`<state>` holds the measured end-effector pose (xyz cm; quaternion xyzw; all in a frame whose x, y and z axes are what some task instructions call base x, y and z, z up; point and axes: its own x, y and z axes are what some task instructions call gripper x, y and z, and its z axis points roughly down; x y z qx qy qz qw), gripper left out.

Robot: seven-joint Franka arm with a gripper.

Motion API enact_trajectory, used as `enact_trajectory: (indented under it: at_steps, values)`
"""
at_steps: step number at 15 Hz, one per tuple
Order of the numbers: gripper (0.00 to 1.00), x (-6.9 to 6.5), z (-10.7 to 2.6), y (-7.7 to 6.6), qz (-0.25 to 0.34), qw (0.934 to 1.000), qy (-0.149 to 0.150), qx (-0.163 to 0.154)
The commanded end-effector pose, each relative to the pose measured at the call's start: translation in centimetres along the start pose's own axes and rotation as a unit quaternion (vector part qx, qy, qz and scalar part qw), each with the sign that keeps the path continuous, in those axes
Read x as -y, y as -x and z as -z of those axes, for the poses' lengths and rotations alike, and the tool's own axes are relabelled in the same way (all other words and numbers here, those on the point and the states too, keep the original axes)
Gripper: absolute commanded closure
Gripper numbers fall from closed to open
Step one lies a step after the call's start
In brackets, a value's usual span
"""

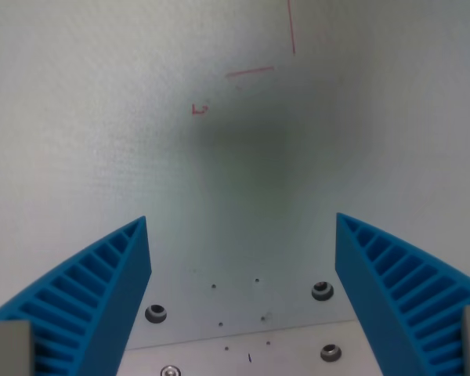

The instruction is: Rotate around gripper positive y

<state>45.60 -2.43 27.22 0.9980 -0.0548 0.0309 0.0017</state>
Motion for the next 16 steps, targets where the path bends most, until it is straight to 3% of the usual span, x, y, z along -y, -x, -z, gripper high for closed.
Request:
enact_trajectory:
  at_steps: [1,16]
  values:
    - [0.0,-0.08,-0.03,1.25,0.0,0.9936,0.002,-0.113]
    - [0.0,-0.08,-0.03,1.25,0.0,0.9799,0.002,-0.199]
